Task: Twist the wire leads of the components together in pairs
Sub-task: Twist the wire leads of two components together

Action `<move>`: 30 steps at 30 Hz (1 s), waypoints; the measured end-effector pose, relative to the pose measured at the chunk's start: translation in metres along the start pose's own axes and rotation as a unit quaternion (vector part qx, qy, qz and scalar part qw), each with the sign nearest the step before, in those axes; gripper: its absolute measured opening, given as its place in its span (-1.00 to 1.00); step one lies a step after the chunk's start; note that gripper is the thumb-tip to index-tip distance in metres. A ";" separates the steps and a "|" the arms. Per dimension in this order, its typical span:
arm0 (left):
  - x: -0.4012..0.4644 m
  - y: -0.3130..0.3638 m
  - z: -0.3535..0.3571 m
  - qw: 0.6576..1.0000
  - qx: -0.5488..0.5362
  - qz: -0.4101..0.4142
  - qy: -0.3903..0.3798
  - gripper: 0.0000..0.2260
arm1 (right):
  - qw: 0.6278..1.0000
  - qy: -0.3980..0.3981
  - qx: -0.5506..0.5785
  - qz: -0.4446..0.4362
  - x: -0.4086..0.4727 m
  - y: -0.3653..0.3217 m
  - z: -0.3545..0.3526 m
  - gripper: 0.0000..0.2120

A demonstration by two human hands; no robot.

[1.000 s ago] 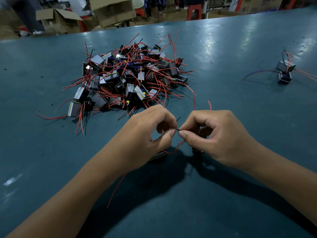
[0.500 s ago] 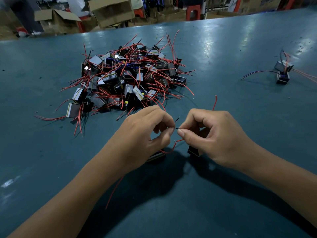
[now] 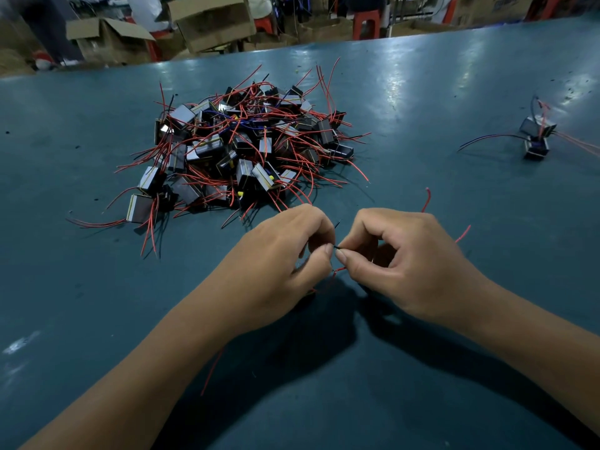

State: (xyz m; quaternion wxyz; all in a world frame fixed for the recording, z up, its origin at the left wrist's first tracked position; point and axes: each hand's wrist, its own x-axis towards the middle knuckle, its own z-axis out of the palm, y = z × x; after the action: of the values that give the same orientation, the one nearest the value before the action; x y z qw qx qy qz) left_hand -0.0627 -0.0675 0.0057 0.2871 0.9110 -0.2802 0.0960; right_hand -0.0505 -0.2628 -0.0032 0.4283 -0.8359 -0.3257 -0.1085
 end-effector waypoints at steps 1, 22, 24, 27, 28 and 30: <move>0.001 0.000 -0.001 1.000 0.022 0.013 -0.003 -0.83 | 1.000 0.000 -0.001 -0.002 0.000 0.000 0.000 -0.83; -0.001 0.000 -0.009 0.996 -0.068 -0.044 -0.033 -0.83 | 1.000 -0.015 0.010 -0.003 -0.001 -0.002 0.000 -0.83; -0.002 -0.002 -0.012 0.997 -0.053 -0.030 -0.040 -0.84 | 1.000 -0.016 0.005 -0.005 -0.001 -0.001 0.000 -0.83; -0.002 -0.001 -0.014 0.996 -0.054 -0.020 -0.062 -0.85 | 1.000 -0.022 0.004 -0.009 -0.001 -0.002 0.002 -0.83; -0.002 -0.002 -0.016 0.995 -0.063 -0.024 -0.069 -0.85 | 1.000 -0.022 0.005 -0.010 -0.001 -0.002 0.002 -0.83; -0.003 -0.012 -0.025 0.995 -0.069 -0.038 -0.055 -0.85 | 1.000 -0.006 0.008 0.000 -0.001 0.000 -0.002 -0.82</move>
State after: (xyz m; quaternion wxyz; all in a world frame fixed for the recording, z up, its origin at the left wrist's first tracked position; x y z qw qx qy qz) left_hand -0.0583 -0.0437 0.0193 0.3365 0.9031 -0.2664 0.0150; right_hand -0.0507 -0.2646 -0.0026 0.4333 -0.8330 -0.3289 -0.1009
